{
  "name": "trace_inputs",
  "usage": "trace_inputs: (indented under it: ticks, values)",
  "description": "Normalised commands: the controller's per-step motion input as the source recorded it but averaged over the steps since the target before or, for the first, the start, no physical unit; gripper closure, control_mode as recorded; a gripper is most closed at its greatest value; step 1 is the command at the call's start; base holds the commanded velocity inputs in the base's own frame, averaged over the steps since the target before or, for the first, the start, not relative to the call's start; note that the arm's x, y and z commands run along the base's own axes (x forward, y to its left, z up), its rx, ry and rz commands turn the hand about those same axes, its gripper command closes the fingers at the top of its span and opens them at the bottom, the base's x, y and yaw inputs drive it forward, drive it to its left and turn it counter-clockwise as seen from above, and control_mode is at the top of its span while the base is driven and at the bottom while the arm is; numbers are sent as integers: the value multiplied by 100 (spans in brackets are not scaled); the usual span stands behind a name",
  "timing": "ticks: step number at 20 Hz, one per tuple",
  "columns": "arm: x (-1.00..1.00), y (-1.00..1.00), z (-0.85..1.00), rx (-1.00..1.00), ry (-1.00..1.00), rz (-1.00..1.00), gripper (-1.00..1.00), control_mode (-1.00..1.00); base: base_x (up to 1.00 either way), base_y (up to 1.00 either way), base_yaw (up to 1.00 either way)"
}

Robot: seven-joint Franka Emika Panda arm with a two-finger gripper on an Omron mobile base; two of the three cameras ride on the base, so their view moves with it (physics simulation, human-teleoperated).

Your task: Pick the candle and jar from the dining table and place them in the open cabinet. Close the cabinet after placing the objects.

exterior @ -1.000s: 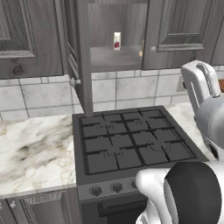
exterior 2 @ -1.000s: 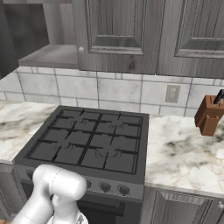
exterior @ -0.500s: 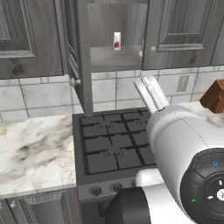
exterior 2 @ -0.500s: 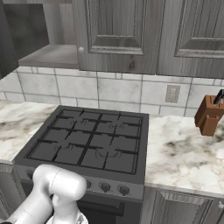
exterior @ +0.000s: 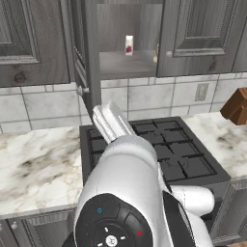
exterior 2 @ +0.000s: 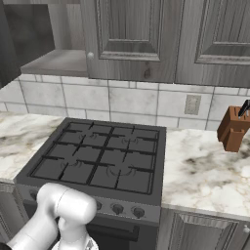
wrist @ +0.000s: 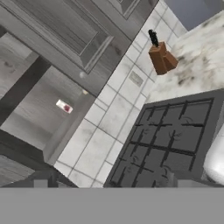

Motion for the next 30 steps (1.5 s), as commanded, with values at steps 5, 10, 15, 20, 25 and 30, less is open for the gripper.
trace_inputs:
  ticks: [5,10,15,20,25,30]
  values:
    - [8,64,-13,0,-1,-4,-100,-100,0,0,0]
    - [33,43,0,0,-1,-7,-100,-100,0,0,0]
    - [59,40,-5,0,-3,-8,-100,-100,0,0,0]
    - [74,52,-25,-4,-3,-8,-100,-100,0,0,0]
    - [67,53,-22,-6,-9,-8,-100,-100,0,0,0]
    - [63,43,-8,-6,-14,-7,-100,-100,0,0,0]
